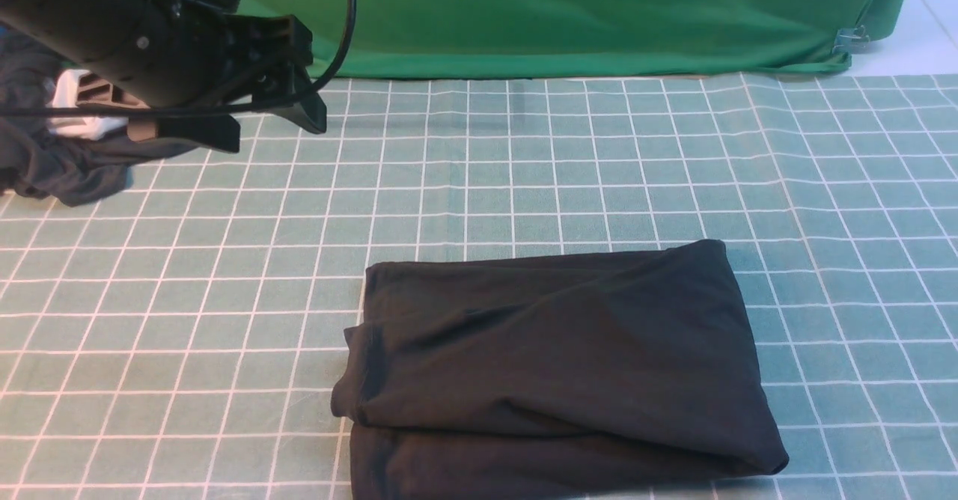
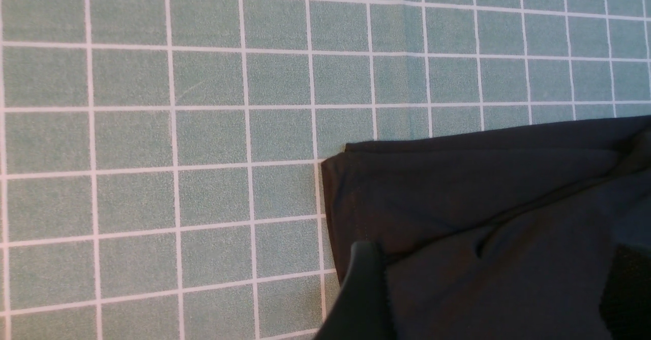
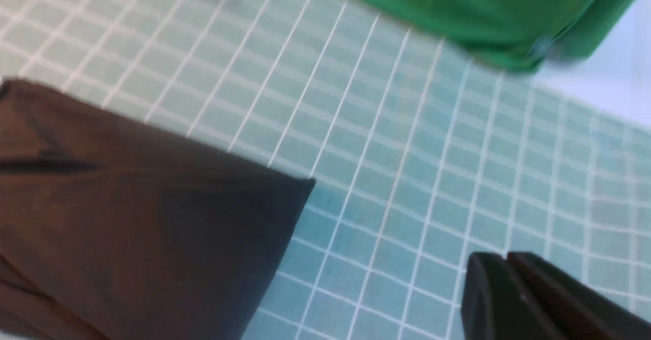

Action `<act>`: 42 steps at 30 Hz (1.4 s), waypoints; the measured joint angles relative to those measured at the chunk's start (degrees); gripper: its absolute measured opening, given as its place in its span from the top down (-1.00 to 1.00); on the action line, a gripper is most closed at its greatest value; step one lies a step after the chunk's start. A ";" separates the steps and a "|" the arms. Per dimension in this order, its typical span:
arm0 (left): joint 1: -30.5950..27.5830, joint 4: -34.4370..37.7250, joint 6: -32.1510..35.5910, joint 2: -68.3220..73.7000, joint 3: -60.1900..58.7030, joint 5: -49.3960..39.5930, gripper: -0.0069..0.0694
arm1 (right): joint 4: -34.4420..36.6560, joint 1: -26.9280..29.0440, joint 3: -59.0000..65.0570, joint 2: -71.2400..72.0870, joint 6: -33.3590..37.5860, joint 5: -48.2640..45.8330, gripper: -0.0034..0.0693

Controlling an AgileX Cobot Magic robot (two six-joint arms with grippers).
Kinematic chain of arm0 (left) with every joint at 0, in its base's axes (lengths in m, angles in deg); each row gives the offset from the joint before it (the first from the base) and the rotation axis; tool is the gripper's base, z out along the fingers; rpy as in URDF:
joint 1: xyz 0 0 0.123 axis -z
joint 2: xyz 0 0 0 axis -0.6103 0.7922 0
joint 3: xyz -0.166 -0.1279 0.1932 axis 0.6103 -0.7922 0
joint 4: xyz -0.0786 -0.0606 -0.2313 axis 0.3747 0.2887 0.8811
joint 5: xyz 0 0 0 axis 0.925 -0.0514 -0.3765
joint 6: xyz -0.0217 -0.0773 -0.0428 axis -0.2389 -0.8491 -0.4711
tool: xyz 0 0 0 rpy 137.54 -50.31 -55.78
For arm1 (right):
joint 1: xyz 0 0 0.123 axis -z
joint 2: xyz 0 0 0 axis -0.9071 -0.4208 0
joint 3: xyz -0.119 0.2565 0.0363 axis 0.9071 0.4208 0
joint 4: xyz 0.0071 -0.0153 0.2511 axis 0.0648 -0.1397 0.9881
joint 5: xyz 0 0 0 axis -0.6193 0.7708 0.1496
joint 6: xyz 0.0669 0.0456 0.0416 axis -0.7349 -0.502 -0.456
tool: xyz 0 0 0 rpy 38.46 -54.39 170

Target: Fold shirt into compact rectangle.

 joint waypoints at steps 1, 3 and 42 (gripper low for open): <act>0.00 0.00 0.00 0.00 0.00 0.00 -0.62 | -0.02 0.00 2.55 4.88 -0.01 1.00 0.83; 0.00 0.00 -0.01 0.00 0.00 0.00 -0.62 | -0.06 0.00 6.95 11.21 -0.01 3.32 0.84; 0.00 -1.71 3.21 0.00 0.00 6.31 0.79 | 3.89 0.00 48.21 16.60 -2.06 52.98 0.75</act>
